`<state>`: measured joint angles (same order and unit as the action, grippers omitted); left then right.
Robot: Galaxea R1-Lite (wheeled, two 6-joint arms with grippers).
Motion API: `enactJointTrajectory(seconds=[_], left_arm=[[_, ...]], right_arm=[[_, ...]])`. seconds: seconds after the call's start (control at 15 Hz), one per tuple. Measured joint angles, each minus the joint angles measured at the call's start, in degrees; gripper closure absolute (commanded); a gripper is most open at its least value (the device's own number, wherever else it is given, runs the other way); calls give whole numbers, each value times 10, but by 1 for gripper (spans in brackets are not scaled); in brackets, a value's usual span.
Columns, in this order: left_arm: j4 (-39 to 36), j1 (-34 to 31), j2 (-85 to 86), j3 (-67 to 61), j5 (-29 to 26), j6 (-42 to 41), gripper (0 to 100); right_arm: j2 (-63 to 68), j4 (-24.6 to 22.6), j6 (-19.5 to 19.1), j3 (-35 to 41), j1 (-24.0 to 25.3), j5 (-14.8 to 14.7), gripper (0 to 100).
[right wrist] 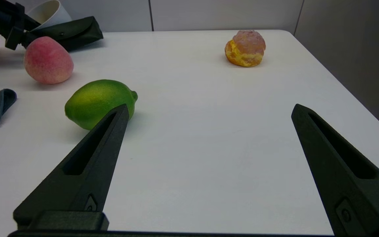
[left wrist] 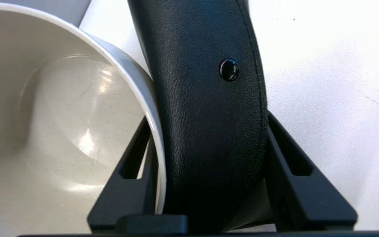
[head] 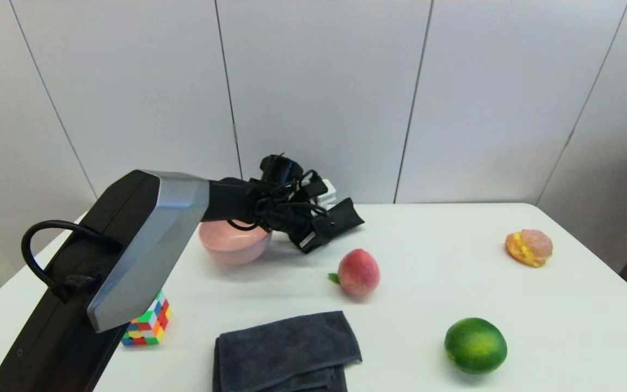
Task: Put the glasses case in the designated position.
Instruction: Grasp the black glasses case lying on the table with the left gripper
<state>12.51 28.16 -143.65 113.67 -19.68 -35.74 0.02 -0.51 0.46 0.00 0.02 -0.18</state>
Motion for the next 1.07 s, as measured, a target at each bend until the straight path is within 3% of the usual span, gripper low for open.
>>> enactJointTrajectory(seconds=[1.07], left_arm=[[2,-13,16,-2,-16,1,100]], right_arm=[[0,0,0,0,0,0,0]])
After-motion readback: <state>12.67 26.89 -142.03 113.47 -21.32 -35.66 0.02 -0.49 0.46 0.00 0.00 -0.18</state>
